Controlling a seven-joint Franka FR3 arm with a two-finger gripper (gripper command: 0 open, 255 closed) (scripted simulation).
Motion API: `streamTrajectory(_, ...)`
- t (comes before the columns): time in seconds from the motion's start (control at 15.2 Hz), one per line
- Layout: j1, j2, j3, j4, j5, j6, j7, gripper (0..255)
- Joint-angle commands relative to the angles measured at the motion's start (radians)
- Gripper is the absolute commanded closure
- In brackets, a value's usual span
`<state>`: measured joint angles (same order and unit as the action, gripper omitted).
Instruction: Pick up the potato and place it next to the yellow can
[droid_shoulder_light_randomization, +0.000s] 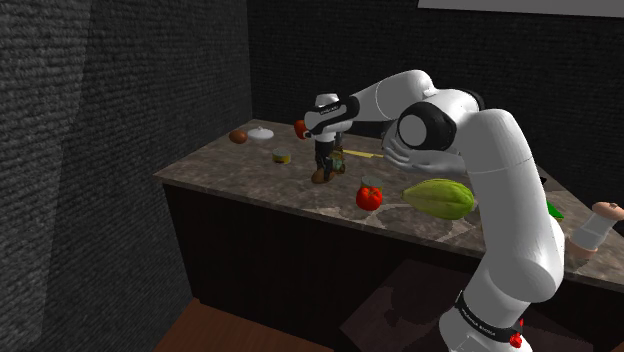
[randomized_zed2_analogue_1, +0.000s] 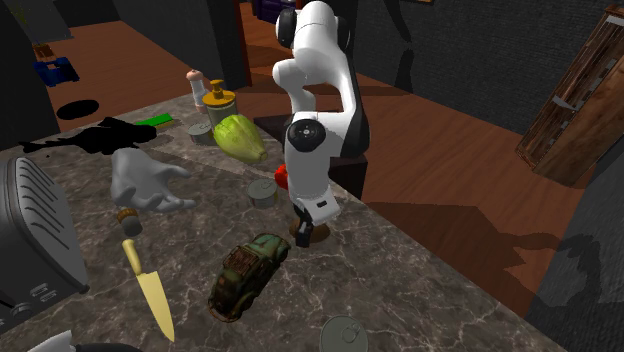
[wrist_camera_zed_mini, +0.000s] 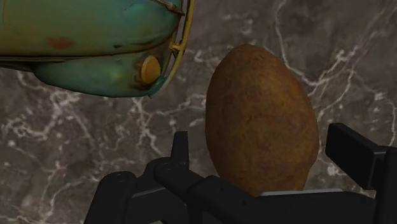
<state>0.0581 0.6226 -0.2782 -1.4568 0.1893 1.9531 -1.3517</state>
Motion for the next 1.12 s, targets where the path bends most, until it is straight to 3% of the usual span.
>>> streamTrajectory(0.0, 0.001, -0.001, 0.000, -0.005, 0.000, 0.005, 0.001, 0)
streamTrajectory(0.33, 0.001, -0.001, 0.000, -0.005, 0.000, 0.004, 0.001, 0)
streamTrajectory(0.4, 0.001, -0.001, 0.000, -0.005, 0.000, 0.004, 0.001, 255)
streamTrajectory(1.06, 0.001, -0.006, -0.001, 0.000, -0.001, -0.006, 0.002, 255)
